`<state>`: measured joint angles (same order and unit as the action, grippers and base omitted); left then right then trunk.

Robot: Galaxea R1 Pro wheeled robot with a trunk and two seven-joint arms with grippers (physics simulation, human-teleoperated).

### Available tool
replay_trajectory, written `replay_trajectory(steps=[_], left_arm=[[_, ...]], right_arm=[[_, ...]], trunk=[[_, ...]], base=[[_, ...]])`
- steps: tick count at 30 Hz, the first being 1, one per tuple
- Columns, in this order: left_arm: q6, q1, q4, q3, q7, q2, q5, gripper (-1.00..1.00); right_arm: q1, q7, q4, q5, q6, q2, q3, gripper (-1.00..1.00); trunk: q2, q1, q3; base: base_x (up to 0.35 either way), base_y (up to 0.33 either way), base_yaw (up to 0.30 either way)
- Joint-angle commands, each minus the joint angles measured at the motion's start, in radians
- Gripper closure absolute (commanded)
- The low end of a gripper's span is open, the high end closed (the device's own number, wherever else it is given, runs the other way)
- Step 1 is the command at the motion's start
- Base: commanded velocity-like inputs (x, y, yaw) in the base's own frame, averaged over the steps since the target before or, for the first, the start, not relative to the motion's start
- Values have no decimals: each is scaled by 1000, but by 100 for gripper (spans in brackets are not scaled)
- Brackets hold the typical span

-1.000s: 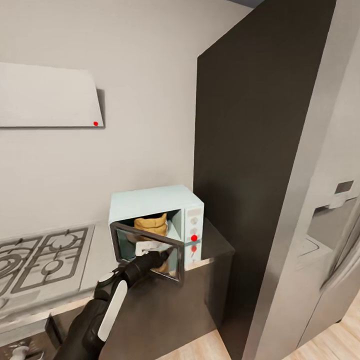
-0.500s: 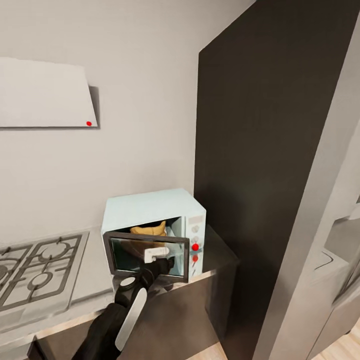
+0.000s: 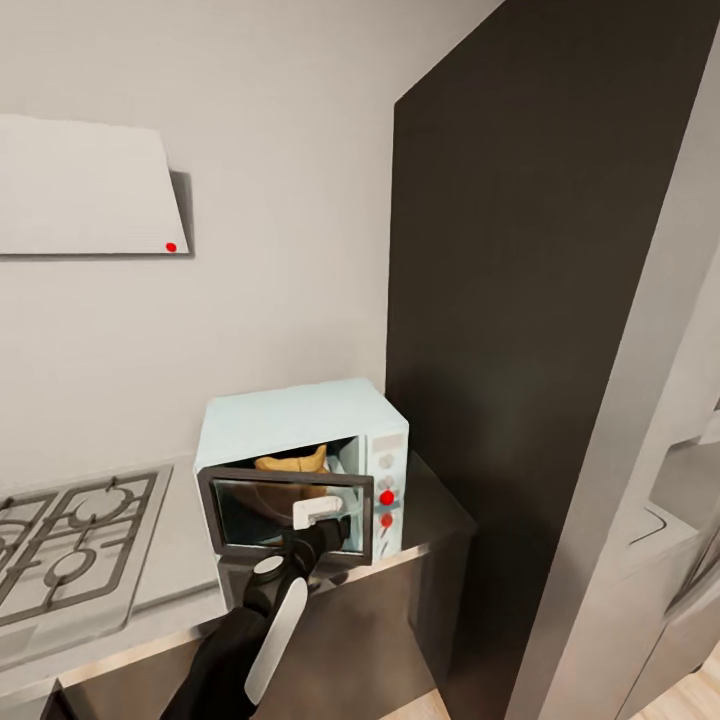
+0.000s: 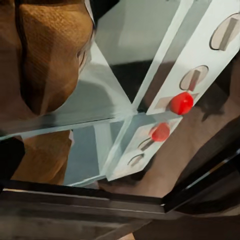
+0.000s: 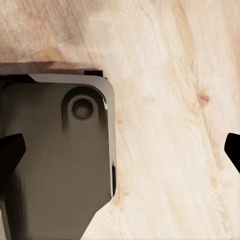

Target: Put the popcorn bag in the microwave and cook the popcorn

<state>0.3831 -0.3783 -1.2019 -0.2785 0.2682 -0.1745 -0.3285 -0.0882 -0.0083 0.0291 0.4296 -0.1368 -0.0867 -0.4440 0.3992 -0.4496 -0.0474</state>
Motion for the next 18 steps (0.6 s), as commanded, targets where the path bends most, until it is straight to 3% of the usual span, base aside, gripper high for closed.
replay_trajectory(steps=[1,6,18], left_arm=[[2,0,-2,-1,10,0,-10,-100],[2,0,-4,-2,11,0,-10,-100],[2,-1,-4,-2,12,0,-2,-100]], right_arm=[[-1,-1,3,9,-5,-1,-8,-100],[-1,0,3,9,-4,-1,-8,-100],[-1,0,3,8,-4,-1,-7,-100]], trunk=[[1,0,0],[1,0,0],[1,0,0]], base=[[8,-5,0],[55,-42,0],[206,-188,0]])
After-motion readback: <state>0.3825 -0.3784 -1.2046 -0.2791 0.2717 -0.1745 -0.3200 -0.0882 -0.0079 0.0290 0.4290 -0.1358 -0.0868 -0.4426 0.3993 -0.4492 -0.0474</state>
